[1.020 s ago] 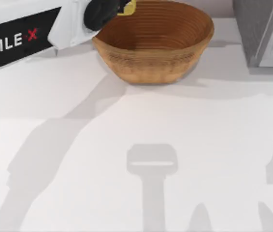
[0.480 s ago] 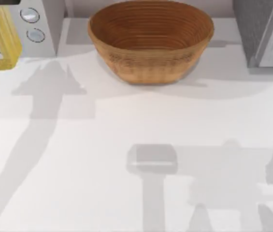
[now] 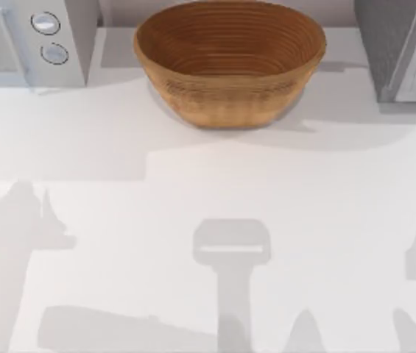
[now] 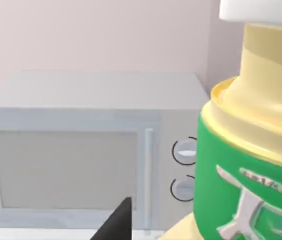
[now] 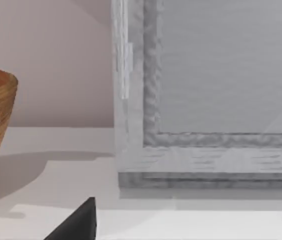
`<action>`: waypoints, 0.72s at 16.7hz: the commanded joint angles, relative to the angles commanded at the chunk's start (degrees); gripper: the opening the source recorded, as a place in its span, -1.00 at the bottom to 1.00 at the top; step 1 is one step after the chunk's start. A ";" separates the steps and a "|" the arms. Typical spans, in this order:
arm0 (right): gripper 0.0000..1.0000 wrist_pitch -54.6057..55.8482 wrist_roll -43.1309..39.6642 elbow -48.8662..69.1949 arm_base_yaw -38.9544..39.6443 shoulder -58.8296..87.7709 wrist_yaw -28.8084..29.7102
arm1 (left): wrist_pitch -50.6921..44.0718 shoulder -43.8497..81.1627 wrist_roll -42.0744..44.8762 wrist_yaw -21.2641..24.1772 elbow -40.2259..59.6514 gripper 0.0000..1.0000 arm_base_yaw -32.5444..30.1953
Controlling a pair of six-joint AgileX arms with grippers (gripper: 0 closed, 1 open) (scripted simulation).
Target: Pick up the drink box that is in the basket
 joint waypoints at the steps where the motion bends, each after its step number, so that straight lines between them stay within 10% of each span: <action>1: 1.00 0.00 0.00 0.00 0.00 0.00 0.00 | -0.78 -3.84 -0.01 1.23 -3.47 -1.00 1.28; 12: 1.00 0.00 0.00 0.00 0.00 0.00 0.00 | -3.09 -13.75 0.16 4.70 -13.04 -1.00 4.75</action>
